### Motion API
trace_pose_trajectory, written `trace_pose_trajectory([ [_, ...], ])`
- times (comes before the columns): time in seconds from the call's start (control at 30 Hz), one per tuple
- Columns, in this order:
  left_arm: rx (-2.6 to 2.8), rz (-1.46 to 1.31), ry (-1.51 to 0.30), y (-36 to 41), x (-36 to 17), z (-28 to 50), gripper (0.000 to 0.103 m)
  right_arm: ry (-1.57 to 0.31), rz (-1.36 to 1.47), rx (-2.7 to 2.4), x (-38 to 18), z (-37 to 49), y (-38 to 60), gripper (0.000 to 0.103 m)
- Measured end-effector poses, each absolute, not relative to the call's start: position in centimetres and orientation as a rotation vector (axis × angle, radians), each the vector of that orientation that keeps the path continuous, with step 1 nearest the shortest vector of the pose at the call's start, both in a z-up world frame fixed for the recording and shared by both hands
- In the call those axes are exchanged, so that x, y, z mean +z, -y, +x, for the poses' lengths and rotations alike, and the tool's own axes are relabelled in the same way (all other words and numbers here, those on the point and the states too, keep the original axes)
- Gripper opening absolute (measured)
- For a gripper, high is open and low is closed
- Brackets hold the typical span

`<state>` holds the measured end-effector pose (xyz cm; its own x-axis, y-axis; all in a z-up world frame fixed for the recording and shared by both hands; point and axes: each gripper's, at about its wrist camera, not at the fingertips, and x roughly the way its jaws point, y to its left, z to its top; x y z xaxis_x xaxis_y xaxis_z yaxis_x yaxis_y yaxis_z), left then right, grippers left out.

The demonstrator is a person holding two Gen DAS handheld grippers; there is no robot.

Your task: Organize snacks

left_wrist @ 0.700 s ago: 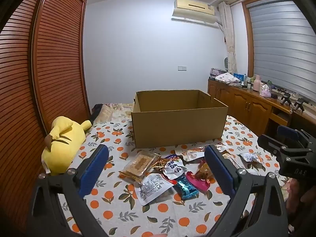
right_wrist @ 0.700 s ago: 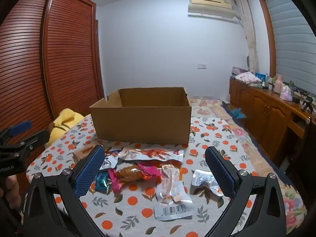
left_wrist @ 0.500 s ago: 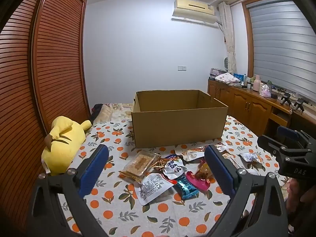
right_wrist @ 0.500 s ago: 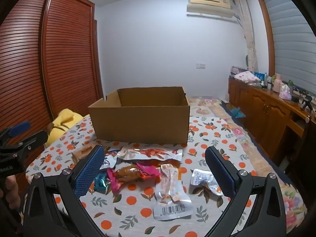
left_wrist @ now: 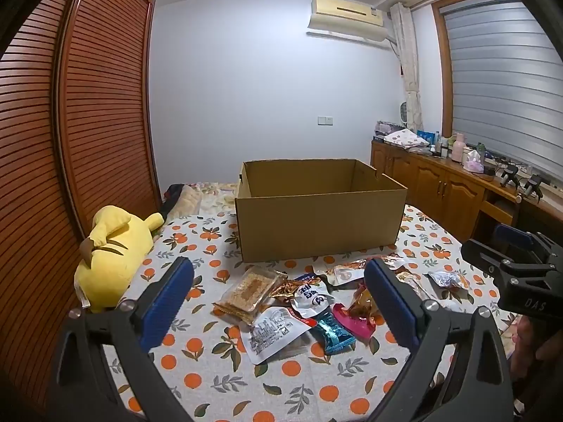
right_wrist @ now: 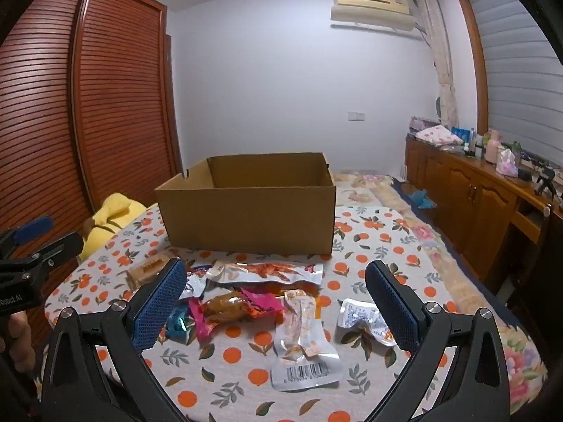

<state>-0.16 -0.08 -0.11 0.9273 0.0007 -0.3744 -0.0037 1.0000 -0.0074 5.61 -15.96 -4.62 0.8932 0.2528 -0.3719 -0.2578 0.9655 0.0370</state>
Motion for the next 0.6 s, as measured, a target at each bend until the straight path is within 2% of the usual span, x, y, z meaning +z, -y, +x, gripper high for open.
trace_pose_trajectory([
  [0.6, -0.001, -0.011, -0.380, 0.08, -0.16, -0.38, 0.099, -0.387, -0.014, 0.263, -4.74, 5.62, 16.08, 0.103],
])
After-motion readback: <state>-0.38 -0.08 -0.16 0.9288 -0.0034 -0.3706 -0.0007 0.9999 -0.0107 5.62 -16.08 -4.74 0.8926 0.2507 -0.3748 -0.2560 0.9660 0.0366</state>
